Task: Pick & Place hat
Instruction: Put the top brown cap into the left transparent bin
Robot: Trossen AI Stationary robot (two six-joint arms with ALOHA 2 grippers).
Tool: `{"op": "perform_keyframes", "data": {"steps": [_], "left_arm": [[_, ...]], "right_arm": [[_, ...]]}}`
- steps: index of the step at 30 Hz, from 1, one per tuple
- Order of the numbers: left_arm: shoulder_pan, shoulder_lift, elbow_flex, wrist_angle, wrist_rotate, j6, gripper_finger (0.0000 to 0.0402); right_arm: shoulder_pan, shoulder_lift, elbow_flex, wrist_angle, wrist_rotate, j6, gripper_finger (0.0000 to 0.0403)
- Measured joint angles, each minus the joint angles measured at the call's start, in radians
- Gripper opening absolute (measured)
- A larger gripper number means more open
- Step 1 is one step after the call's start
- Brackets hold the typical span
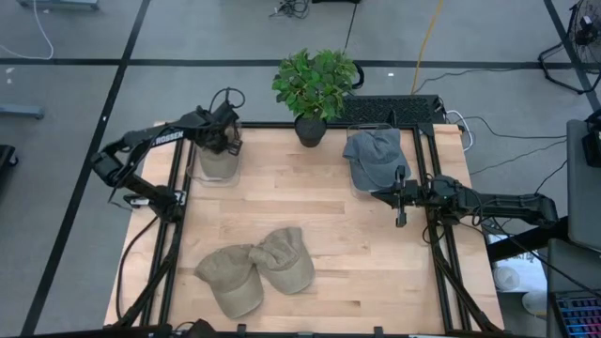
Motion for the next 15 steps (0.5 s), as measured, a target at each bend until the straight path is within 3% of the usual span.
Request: {"op": "perform_keyframes", "data": {"steps": [7, 15], "left_arm": [[0.052, 0.0, -0.083, 0.096, 0.011, 0.013, 0.0009], [0.046, -0.05, 0.018, 0.047, 0.007, 0.07, 0.0008]], "right_arm": [[0.0, 0.0, 0.0, 0.0, 0.0, 0.0, 0.0], [0.0, 0.0, 0.0, 0.0, 0.0, 0.0, 0.0]]}}
